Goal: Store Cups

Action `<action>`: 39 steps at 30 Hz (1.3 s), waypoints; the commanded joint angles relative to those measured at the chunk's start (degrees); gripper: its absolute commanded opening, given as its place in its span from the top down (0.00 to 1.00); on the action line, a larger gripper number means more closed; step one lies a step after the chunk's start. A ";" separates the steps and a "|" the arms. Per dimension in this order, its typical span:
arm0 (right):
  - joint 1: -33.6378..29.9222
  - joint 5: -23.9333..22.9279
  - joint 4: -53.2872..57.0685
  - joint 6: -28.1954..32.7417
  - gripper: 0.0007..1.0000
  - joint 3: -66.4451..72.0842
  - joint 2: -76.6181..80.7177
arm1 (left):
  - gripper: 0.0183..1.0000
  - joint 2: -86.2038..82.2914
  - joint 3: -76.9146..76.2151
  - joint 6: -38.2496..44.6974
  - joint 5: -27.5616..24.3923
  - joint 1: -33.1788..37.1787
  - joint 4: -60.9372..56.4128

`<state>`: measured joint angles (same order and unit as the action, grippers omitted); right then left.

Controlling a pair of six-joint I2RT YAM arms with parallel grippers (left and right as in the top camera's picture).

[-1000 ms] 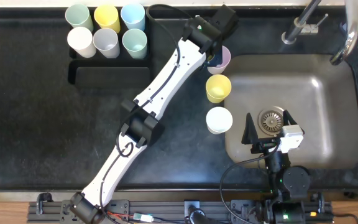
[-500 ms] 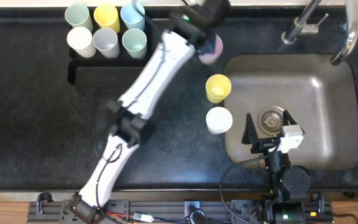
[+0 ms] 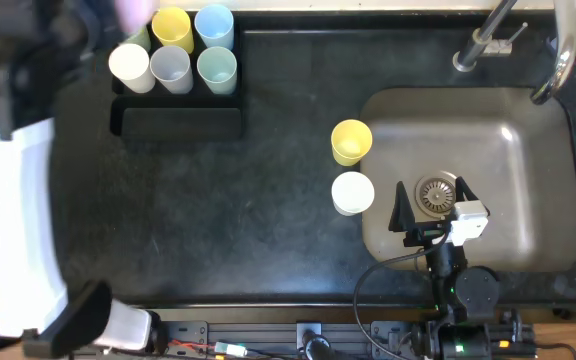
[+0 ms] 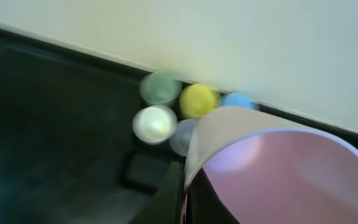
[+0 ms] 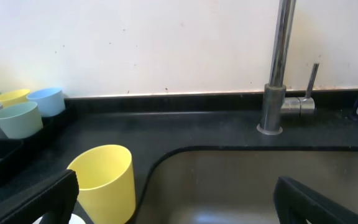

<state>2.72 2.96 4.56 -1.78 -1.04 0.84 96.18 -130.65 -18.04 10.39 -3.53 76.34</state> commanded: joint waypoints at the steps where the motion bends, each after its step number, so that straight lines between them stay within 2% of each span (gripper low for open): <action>1: -0.09 0.00 -0.35 -0.39 0.00 0.76 -0.59 | 0.98 -2.36 11.54 6.54 -6.27 7.48 -2.38; 7: -0.09 0.00 -0.35 -0.39 0.00 0.76 -0.59 | 0.98 -3.28 24.41 7.80 -9.40 14.21 -6.95; 15: -0.09 0.00 -0.35 -0.39 0.00 0.76 -0.59 | 0.98 -1.11 38.18 8.20 -12.72 16.15 -15.41; 39: -0.09 0.00 -0.35 -0.39 0.00 0.76 -0.59 | 0.98 11.82 38.56 7.93 -12.94 16.15 -21.05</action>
<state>2.72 2.98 4.56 -1.80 -1.04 0.84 106.48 -92.49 -11.33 -1.80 12.38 55.48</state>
